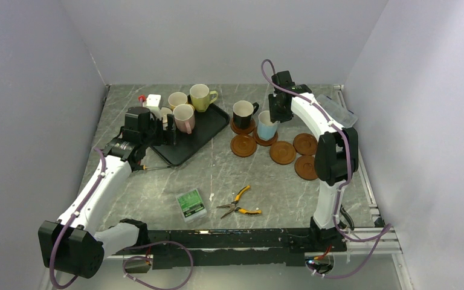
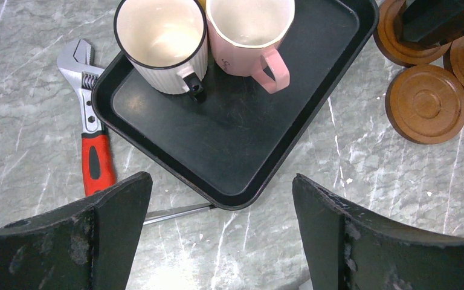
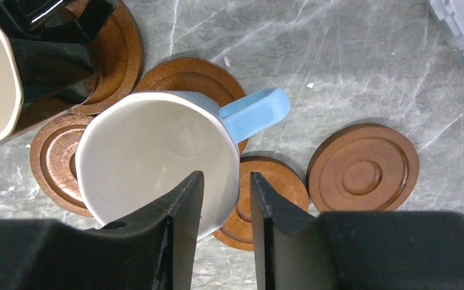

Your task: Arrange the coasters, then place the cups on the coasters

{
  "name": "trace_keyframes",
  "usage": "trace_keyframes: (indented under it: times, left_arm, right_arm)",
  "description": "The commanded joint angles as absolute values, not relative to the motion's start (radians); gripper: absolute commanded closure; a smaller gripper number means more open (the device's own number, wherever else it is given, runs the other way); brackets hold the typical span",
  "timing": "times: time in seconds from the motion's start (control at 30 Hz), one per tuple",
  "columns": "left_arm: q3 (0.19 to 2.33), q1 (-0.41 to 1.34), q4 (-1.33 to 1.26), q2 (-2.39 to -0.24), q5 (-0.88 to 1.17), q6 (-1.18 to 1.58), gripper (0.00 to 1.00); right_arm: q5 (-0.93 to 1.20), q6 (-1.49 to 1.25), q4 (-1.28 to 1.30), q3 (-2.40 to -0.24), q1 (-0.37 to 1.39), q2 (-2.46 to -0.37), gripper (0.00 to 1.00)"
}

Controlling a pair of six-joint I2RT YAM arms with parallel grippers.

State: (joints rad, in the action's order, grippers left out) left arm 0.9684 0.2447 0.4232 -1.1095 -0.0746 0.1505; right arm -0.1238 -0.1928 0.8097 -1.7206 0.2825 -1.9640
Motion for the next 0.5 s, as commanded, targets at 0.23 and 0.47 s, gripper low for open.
trace_keyframes:
  times: [0.23, 0.47]
  left_arm:
    - [0.973, 0.242, 0.361, -1.087, -0.009, 0.214, 0.08]
    - [0.994, 0.242, 0.376, -1.083, 0.004, 0.222, 0.08]
  right_arm:
    - [-0.137, -0.180, 0.792, -1.748, 0.282, -1.867, 0.44]
    - [-0.117, -0.198, 0.777, -1.718, 0.279, -1.874, 0.45]
